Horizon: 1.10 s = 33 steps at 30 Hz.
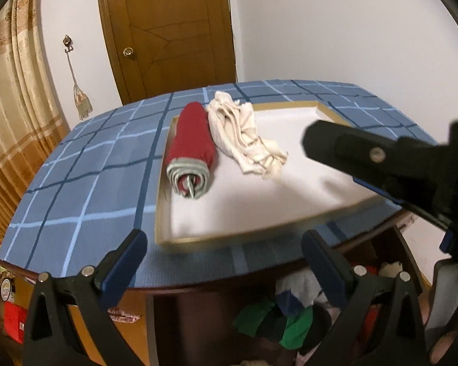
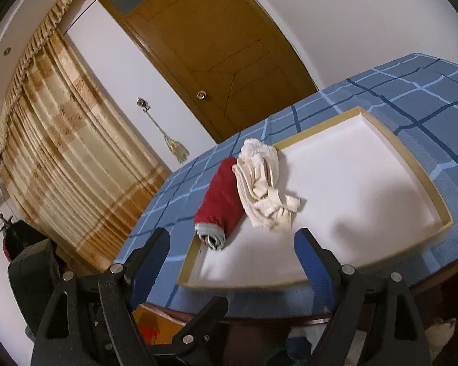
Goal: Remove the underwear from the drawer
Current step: 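Withdraw both tools from the tray back toward the drawer, then lower the right tool into the drawer toward the cream dotted underwear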
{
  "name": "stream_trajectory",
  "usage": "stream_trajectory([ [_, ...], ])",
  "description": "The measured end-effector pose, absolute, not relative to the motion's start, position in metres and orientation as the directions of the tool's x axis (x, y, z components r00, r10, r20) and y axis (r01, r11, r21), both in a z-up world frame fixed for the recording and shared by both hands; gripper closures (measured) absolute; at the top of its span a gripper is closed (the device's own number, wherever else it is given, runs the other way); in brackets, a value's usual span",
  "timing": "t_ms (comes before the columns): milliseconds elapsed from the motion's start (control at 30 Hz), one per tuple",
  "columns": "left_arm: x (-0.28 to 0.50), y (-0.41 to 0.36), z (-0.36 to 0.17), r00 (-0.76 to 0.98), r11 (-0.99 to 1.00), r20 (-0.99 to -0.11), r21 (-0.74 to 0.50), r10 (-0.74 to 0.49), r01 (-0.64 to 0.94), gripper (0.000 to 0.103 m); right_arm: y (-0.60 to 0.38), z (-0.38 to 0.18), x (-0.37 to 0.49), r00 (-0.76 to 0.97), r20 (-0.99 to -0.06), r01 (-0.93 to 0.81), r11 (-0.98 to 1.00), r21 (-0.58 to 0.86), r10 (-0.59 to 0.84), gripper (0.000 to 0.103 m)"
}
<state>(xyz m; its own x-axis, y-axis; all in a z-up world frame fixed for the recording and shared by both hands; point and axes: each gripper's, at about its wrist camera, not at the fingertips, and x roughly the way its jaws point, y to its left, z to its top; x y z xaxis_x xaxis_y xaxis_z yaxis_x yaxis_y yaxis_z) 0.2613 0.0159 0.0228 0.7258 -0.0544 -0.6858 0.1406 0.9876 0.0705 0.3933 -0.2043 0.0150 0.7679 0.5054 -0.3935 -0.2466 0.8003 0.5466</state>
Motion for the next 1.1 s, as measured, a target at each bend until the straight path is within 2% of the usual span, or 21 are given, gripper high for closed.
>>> stream_trajectory([
  [267, 0.237, 0.035, -0.001, 0.681, 0.990, -0.730, 0.044, -0.059, 0.133, 0.001, -0.223, -0.006, 0.365, 0.739, -0.435, -0.240, 0.804, 0.545, 0.515, 0.018],
  [667, 0.207, 0.050, -0.045, 0.596, 0.984, -0.801, 0.066, -0.046, 0.164, 0.001, -0.222, -0.054, 0.330, 0.636, -0.578, -0.263, 0.848, 0.460, 0.511, 0.018],
  [833, 0.194, 0.066, -0.059, 0.561, 0.986, -0.827, 0.066, -0.033, 0.156, 0.001, -0.210, -0.077, 0.325, 0.519, -0.642, -0.308, 0.824, 0.475, 0.564, 0.018],
  [1100, 0.177, 0.095, -0.053, 0.586, 0.991, -0.811, 0.077, -0.003, 0.111, 0.001, -0.159, -0.119, 0.320, 0.218, -0.714, -0.391, 0.730, 0.561, 0.666, 0.018],
])
